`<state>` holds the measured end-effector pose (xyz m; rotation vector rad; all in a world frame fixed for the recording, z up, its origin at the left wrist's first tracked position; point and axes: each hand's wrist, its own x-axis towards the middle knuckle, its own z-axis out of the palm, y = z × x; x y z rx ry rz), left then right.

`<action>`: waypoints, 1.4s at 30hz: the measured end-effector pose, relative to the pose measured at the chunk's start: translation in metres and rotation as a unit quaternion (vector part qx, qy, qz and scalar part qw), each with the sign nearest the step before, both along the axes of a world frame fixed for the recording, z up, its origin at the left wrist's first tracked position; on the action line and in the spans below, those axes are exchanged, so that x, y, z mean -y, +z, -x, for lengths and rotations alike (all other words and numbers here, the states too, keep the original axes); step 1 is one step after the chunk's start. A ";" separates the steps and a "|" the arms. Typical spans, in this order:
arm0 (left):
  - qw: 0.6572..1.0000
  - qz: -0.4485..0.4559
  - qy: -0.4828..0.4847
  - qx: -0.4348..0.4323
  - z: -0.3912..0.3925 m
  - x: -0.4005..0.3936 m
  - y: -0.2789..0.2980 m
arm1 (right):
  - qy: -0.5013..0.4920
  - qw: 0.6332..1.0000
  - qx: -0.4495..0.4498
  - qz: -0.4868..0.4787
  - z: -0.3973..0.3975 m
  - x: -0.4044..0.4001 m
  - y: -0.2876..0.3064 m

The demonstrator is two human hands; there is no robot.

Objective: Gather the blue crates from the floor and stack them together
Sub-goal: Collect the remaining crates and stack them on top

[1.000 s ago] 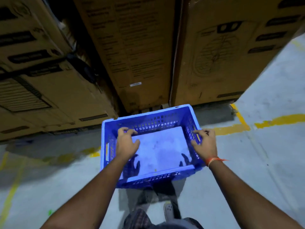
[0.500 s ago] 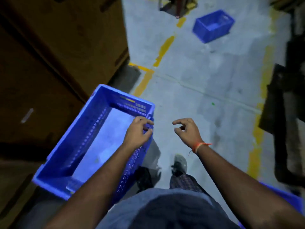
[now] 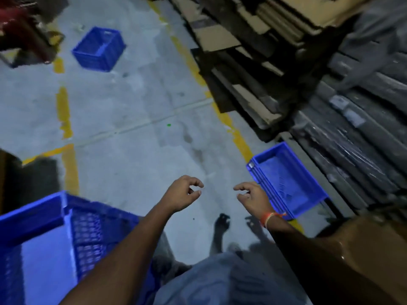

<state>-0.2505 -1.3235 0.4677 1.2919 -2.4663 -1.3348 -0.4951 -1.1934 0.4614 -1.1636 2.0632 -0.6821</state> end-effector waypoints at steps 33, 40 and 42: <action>0.947 -0.027 -0.319 0.023 0.478 0.107 -0.028 | -0.394 0.917 0.039 -0.056 0.344 -0.068 -0.047; 0.957 -0.043 -0.283 0.046 0.576 0.148 -0.057 | -0.455 0.879 0.081 -0.120 0.398 -0.049 -0.066; 0.959 -0.046 -0.276 0.052 0.591 0.153 -0.081 | -0.473 0.869 0.073 -0.125 0.408 -0.049 -0.085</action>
